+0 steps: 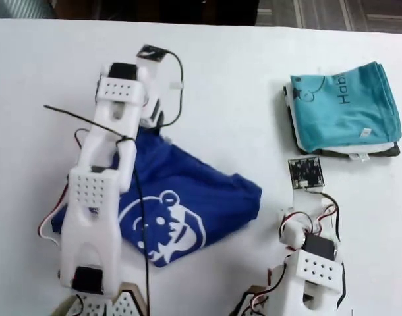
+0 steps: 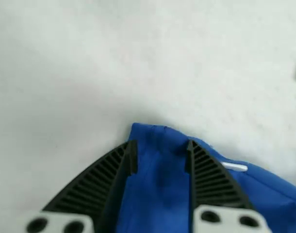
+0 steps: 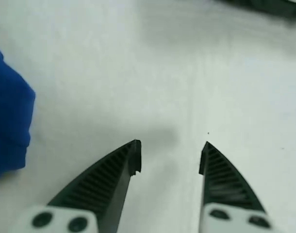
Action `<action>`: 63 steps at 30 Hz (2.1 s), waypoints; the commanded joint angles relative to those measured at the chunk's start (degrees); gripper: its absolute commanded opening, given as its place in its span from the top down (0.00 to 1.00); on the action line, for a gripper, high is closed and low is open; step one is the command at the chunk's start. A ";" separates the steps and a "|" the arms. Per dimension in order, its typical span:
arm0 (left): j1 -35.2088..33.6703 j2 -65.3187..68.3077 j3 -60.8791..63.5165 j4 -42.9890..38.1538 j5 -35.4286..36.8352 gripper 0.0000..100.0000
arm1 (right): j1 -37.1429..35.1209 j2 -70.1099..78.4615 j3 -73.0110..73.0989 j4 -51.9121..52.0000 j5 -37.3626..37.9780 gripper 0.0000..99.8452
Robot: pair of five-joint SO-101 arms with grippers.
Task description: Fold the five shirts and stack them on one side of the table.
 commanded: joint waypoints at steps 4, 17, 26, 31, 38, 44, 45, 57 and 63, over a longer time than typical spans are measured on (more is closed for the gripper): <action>0.18 5.63 -8.04 0.53 0.26 0.82 | 0.75 -1.19 -0.18 -0.92 -0.35 0.80; 0.18 10.46 -13.49 4.92 0.26 0.97 | 0.75 -1.19 -0.18 -0.92 -0.35 0.80; -1.41 10.11 -20.79 10.37 0.35 0.97 | 0.75 -0.66 -1.93 -0.40 -2.64 0.80; -6.24 3.16 -18.42 10.46 0.00 0.97 | -2.68 -0.57 -9.58 4.88 -3.96 0.80; -9.49 -16.88 -0.40 10.46 -2.20 0.97 | -9.10 9.80 -23.38 8.48 -4.04 0.80; -13.27 -36.40 18.15 10.02 -4.84 0.97 | -14.37 26.95 -38.07 12.09 -8.62 0.80; -14.15 -39.30 21.41 9.58 -5.45 0.97 | -15.96 29.93 -40.88 13.05 -9.23 0.80; -31.82 -63.65 59.91 -3.52 -14.86 0.97 | -32.48 63.78 -79.30 32.66 -12.75 0.80; -39.12 -69.71 70.46 -9.14 -19.08 0.97 | -38.11 76.79 -91.52 37.93 -17.23 0.80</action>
